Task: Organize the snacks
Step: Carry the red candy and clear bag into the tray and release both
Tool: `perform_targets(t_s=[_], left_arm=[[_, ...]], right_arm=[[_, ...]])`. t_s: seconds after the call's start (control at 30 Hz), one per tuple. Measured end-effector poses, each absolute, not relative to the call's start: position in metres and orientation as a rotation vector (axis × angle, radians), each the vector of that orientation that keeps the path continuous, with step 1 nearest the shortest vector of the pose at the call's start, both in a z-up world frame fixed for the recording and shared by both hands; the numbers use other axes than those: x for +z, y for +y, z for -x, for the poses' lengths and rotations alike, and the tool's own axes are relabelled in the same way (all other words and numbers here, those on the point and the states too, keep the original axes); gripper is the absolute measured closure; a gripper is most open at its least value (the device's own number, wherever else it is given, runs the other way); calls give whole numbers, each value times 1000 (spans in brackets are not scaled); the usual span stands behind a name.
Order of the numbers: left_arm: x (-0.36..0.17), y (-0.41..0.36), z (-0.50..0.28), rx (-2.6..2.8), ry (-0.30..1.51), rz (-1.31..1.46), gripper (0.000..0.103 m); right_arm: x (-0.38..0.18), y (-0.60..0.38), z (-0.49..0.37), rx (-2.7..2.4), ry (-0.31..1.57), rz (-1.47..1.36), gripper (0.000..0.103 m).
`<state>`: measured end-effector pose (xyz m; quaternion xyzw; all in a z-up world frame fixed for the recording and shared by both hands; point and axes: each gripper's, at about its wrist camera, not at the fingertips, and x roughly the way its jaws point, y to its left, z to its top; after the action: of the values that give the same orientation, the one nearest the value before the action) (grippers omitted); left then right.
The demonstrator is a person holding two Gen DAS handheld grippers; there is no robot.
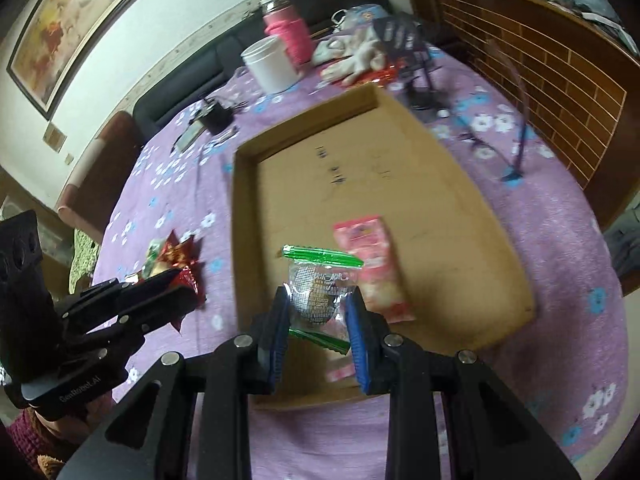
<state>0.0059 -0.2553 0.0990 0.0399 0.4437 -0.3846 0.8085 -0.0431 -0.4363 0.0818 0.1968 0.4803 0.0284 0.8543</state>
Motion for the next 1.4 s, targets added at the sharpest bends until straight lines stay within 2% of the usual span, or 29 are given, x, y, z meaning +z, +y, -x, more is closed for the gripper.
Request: perform_targets(t_s=[0.43,1.1,1.4], left_arm=[[74,-313,-41,-791,1000,-101,82],[45,-322,-65,-666,1069,-58,82],[45,-323,-63,-656,1079,-44,81]], right_arm=[[68,-467,3,22,1060,-331,76],[34,-459,-63,101,1152,-293,76],[33,-455,-67,102,1160,-274,71]])
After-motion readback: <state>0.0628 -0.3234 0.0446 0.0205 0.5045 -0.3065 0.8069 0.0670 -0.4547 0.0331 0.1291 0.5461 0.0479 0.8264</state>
